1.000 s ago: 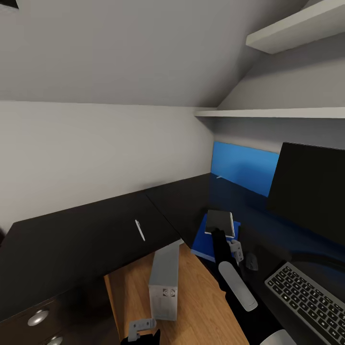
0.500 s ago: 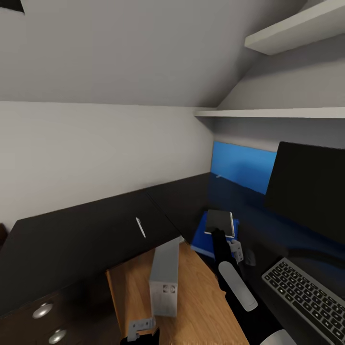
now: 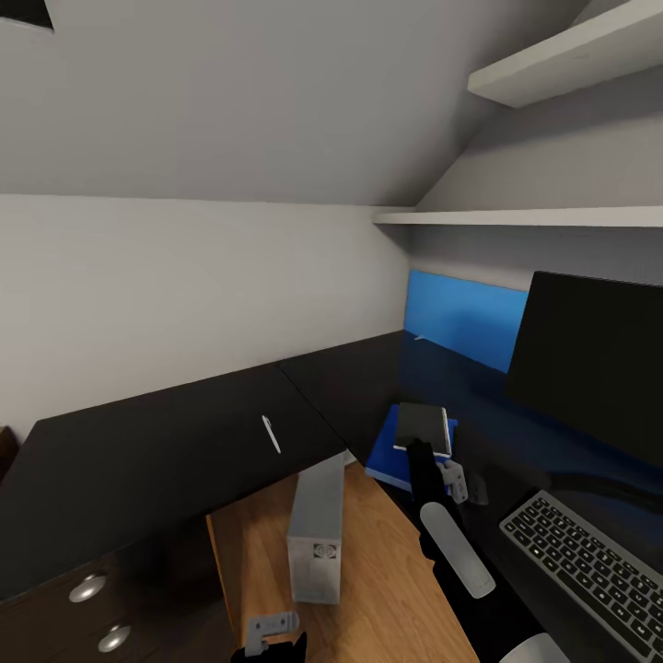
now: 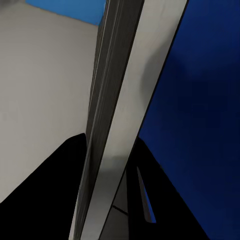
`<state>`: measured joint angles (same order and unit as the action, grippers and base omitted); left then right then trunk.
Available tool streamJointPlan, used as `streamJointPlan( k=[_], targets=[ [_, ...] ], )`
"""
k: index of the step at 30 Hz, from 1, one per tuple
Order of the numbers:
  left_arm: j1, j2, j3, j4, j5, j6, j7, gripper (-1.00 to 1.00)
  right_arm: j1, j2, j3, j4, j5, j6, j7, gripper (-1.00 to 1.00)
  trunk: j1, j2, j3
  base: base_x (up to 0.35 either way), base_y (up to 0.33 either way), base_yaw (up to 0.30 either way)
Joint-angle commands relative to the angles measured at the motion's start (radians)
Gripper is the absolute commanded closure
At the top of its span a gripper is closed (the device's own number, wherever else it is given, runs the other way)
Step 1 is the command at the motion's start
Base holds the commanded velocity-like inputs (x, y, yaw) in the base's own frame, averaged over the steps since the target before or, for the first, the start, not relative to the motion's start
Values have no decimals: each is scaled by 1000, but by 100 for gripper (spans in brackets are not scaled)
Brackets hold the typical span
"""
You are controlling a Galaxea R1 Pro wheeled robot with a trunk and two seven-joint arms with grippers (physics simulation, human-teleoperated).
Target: In the bedroom, organize the workspace by keeping the computer under the desk, ensuring the monitor is on the desk, placing the keyboard on the desk next to the monitor, placing the mouse on the desk next to the keyboard, moving the folder from the swivel chair onto the desk next to the mouse, stacking the notebook on top of the folder with the pen on top of the notebook, and positioning the swivel chair next to the desk.
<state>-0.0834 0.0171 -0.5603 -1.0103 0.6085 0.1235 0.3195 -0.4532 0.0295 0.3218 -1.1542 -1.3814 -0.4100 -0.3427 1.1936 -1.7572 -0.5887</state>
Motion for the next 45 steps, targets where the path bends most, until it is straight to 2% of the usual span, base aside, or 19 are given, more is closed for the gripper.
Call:
streamJointPlan(
  k=[1,45],
  targets=[
    [-1,1,-4,-2,7,2,9,-100,-1,0,2,-1,-6,-6,-2,100,0,-1,-1,0,0,0],
    [-1,1,-6,-2,4,2,9,-100,-1,0,3,-1,-13,4,-4,100,0,-1,-1,0,14,0]
  ],
)
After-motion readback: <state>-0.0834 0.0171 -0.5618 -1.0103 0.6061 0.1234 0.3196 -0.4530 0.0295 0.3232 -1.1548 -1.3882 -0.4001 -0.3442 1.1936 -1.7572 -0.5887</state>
